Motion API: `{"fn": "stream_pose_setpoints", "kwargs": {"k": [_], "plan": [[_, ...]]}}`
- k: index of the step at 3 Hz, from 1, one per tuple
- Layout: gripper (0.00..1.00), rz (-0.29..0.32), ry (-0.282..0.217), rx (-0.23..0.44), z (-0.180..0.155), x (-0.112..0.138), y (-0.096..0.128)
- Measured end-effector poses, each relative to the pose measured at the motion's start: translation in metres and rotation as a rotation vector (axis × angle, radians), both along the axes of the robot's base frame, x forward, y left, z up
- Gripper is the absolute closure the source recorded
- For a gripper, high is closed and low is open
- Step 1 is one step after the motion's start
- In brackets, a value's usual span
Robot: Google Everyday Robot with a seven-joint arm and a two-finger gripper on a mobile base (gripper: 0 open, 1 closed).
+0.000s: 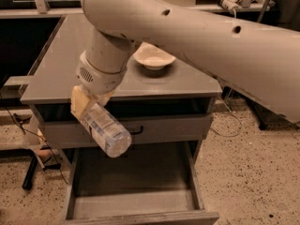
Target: Place blue plastic bottle into middle drawer
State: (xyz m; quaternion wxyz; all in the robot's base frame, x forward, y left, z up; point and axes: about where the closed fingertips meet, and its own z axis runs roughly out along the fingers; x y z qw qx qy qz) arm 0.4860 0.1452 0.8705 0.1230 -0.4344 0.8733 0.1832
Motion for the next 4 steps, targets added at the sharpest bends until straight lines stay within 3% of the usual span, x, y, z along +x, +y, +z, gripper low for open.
{"fn": "stream_pose_setpoints", "kwargs": {"k": [1,3,4], "plan": [[1.00,-0.060,0.037,-0.014,0.001,-0.029,-0.012],[1.00,-0.070,0.013,-0.026,0.006,-0.029,-0.016],[1.00,-0.121,0.057,0.009,-0.020,-0.048,-0.019]]}}
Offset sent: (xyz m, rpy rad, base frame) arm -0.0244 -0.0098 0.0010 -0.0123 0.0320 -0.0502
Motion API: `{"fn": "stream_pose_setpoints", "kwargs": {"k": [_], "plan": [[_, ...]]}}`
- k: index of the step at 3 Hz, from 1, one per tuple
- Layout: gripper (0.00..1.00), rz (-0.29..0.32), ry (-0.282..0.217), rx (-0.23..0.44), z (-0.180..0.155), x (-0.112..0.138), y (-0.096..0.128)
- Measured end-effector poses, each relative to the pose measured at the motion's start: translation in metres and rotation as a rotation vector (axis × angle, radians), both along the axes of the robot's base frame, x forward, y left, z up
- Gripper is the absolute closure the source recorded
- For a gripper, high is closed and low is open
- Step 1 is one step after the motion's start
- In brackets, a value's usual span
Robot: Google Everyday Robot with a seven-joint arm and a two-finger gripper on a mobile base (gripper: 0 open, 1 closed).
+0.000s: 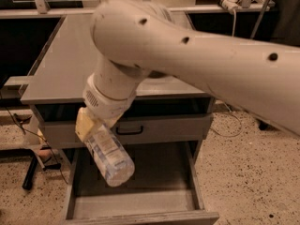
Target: Place blue plastic bottle into middle drawer
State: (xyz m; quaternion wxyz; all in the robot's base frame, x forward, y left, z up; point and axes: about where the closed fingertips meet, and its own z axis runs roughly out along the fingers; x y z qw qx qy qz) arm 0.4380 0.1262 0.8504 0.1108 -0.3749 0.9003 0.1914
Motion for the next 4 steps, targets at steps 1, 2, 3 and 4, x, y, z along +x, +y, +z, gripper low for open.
{"fn": "stream_pose_setpoints", "kwargs": {"k": [1,2,3,4], "plan": [[1.00,-0.096,0.064,0.028,-0.054,-0.019,-0.015],[1.00,-0.137,0.103,0.026,-0.105,-0.019,-0.027],[1.00,-0.186,0.167,0.028,-0.161,-0.014,-0.036],[1.00,-0.232,0.246,0.024,-0.220,-0.014,-0.046]]}}
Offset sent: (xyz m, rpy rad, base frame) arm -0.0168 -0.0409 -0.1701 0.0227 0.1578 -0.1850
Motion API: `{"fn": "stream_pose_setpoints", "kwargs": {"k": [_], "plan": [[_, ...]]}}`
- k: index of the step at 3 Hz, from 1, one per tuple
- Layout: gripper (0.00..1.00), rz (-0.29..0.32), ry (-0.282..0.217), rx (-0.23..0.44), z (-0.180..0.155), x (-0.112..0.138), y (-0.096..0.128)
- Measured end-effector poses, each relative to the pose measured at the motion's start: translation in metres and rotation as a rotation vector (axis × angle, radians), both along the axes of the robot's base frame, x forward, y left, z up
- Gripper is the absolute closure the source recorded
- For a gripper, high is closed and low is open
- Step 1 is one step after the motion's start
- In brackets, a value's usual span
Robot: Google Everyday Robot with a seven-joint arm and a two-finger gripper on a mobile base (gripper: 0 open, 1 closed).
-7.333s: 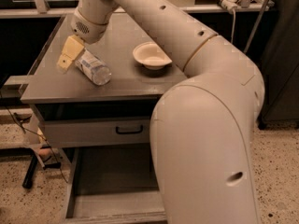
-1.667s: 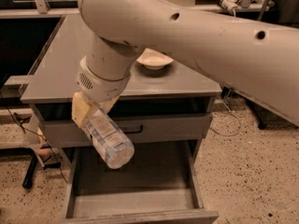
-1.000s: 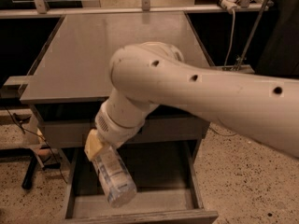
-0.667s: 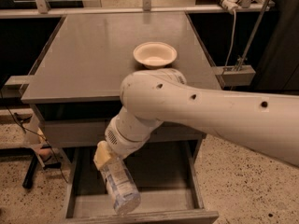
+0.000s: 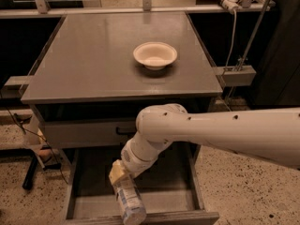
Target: Place blue plastic bottle into middle drawer
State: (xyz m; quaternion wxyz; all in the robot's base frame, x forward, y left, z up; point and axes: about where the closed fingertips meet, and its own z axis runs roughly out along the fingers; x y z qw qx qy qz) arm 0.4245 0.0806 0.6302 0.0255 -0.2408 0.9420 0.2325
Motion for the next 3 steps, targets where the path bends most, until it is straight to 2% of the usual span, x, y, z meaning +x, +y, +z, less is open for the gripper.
{"fn": "stream_pose_setpoints", "kwargs": {"k": [1,2,3], "plan": [[1.00,0.000,0.000,0.000,0.000,0.000,0.000],[1.00,-0.071,-0.021,0.021,-0.016,0.009,-0.003],[1.00,-0.197,-0.090,0.065,-0.032,0.036,-0.019]]}}
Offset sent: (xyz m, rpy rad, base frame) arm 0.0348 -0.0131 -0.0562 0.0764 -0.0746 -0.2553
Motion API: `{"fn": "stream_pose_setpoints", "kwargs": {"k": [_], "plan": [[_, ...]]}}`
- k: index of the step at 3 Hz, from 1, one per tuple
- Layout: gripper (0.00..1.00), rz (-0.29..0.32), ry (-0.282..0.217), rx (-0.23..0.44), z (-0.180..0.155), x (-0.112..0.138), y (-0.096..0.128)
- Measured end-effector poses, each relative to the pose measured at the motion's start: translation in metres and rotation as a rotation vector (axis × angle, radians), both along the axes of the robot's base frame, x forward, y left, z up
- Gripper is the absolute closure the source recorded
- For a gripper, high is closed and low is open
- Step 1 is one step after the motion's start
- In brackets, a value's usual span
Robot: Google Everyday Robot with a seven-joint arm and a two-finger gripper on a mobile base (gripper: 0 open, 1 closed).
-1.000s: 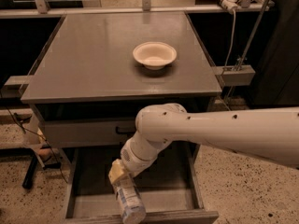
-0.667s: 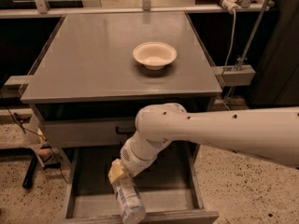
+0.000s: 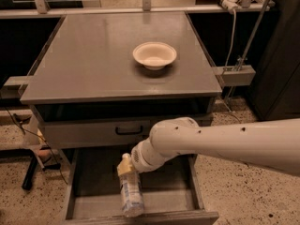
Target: Place blue plastic bottle into middle drawer
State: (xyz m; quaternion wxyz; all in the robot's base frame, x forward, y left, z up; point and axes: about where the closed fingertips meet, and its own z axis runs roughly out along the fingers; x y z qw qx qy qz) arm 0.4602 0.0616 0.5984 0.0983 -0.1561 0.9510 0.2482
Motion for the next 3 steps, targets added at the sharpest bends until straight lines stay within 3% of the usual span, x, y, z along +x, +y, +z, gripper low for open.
{"fn": "stream_pose_setpoints", "kwargs": {"k": [1,2,3], "plan": [[1.00,-0.089,-0.033,0.022,-0.017,0.022,-0.017],[1.00,-0.149,-0.024,0.045,-0.044,0.039,-0.029],[1.00,-0.149,-0.024,0.045,-0.044,0.039,-0.029]]}}
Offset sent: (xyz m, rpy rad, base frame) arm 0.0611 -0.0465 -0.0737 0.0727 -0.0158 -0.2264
